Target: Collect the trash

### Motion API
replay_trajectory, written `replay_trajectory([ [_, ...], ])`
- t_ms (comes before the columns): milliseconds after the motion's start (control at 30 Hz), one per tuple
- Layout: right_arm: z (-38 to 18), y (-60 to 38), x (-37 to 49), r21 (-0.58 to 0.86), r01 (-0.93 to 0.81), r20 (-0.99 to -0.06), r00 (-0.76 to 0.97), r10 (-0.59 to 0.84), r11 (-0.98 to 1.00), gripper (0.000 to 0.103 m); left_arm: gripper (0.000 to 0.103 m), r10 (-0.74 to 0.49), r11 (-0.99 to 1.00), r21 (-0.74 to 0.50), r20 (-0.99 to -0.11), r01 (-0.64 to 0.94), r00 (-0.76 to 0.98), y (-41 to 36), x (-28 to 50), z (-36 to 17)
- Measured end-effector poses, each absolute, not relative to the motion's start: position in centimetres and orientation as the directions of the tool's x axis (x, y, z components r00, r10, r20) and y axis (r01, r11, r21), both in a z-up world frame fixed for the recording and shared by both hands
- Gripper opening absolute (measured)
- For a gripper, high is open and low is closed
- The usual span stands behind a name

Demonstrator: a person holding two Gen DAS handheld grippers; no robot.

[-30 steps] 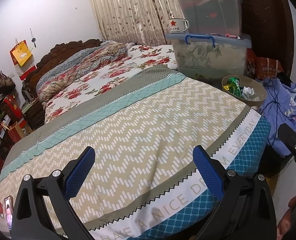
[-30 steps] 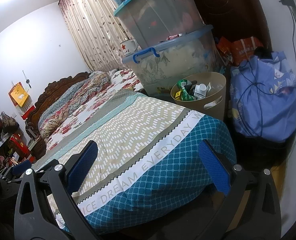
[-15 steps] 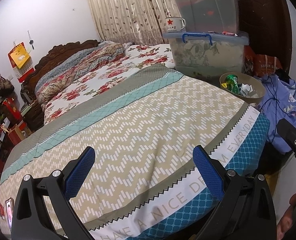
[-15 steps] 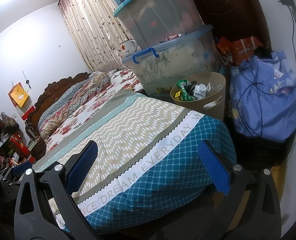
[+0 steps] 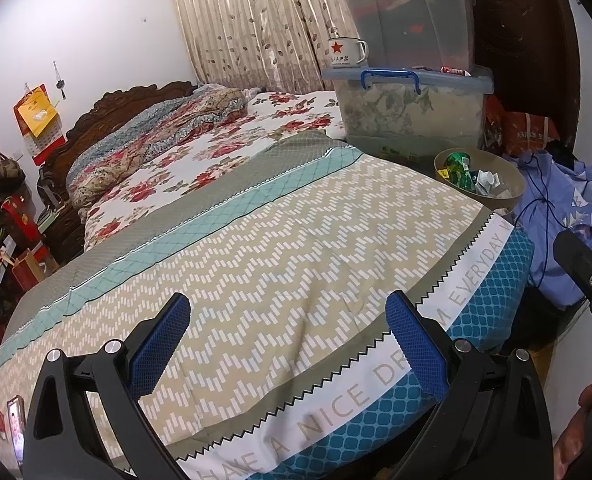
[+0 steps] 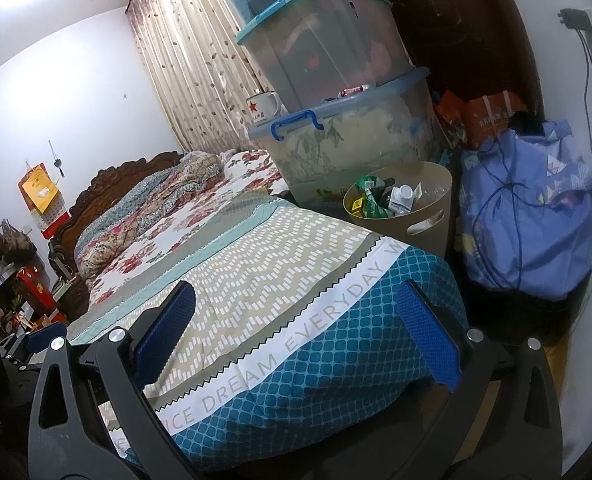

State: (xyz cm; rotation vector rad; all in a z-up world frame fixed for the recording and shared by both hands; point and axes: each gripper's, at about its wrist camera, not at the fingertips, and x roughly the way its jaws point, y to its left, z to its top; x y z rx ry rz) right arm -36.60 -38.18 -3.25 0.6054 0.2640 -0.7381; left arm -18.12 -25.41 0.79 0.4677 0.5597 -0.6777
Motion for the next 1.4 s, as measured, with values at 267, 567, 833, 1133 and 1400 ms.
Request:
replay_trajectory([
  [267,-3.10,-38.10,-36.66,0.424,0.698,-0.431,0.716,-0.550,0.577,0.099,0.094,-0.459,0.683,0.224,-0.609,0.695,0.647,-25.41,-18.39,0.96],
  [567,-3.05,-38.13,-36.66,0.425,0.698,-0.432,0.716,-0.548,0.577,0.099,0.094,-0.460,0.682,0.225,-0.608,0.696,0.647,-25.41,-18.47,0.99],
  [833,-3.05,-38.16,-36.65,0.424,0.698,-0.432,0.716,-0.548,0.577,0.100,0.094,-0.459,0.682,0.226,-0.608,0.695,0.648,-25.44,-18.52,1.00],
  [1133,-3.07,-38.27,-36.65,0.425,0.698,-0.432,0.716,-0.548,0.577,0.099,0.094,-0.461,0.679,0.225,-0.610,0.698,0.645,-25.55,-18.68,0.80],
  [1400,-3.05,-38.32,-36.66,0.426,0.698,-0.432,0.716,-0.548,0.576,0.099,0.094,-0.465,0.671,0.229,-0.610,0.705,0.641,-25.61,-19.02,0.44],
])
